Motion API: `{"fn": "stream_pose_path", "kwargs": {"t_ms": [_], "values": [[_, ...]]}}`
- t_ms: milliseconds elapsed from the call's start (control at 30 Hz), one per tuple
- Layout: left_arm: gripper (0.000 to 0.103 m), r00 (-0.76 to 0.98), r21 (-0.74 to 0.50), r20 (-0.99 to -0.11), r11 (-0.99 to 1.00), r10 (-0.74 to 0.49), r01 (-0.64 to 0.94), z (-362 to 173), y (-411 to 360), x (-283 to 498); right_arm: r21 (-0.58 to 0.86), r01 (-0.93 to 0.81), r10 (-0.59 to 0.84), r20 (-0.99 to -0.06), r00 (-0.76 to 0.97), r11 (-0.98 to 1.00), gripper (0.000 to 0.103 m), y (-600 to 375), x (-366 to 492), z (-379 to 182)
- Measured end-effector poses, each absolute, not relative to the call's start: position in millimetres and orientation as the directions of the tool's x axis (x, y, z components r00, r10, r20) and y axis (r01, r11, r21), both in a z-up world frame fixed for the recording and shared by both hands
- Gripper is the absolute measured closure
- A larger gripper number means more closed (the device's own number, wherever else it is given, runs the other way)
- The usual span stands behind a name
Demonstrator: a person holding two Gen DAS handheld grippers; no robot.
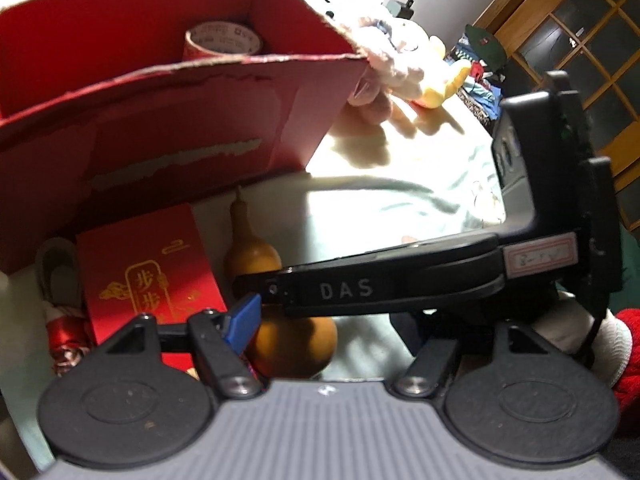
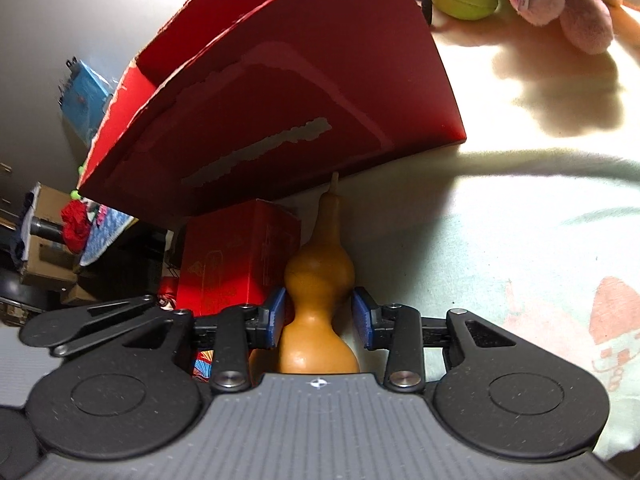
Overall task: Organize objects
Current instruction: 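Close the right gripper around the gourd's body and lift it, then carry the gourd with the right gripper into the red box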
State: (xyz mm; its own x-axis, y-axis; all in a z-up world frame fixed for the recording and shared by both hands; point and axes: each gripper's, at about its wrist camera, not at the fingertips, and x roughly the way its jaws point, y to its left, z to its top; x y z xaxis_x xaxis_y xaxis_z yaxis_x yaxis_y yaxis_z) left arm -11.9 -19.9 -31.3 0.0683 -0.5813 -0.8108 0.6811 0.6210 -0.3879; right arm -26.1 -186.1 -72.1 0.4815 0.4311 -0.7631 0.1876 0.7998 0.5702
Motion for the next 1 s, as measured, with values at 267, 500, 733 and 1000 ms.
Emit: {"fn": "stream_pose_path", "kwargs": {"t_ms": [267,500,733,1000], "values": [[0.027,0.026,-0.397,-0.833,0.630,-0.552,0.668,-47.3,-31.4,0.1,0.600,0.219,0.434,-0.742,0.511,0.769,0.065,-209.6,-32.9,-70.8],[0.028,-0.004,-0.400,-0.839,0.611,-0.545,0.683,-52.9,-48.6,0.5,0.615,0.230,0.430,-0.727,0.535,0.755,0.065,-230.7,-46.0,-62.8],[0.033,-0.001,-0.380,-0.822,0.548,-0.569,0.745,-39.4,-62.0,-9.5,0.620,0.236,0.413,-0.714,0.565,0.749,0.065,-223.0,-52.6,-56.5],[0.036,0.018,-0.371,-0.772,0.473,-0.636,0.800,-4.3,-65.7,-21.6,0.630,0.205,0.389,-0.668,0.634,0.749,0.065,-234.2,-67.2,-17.8]]}}
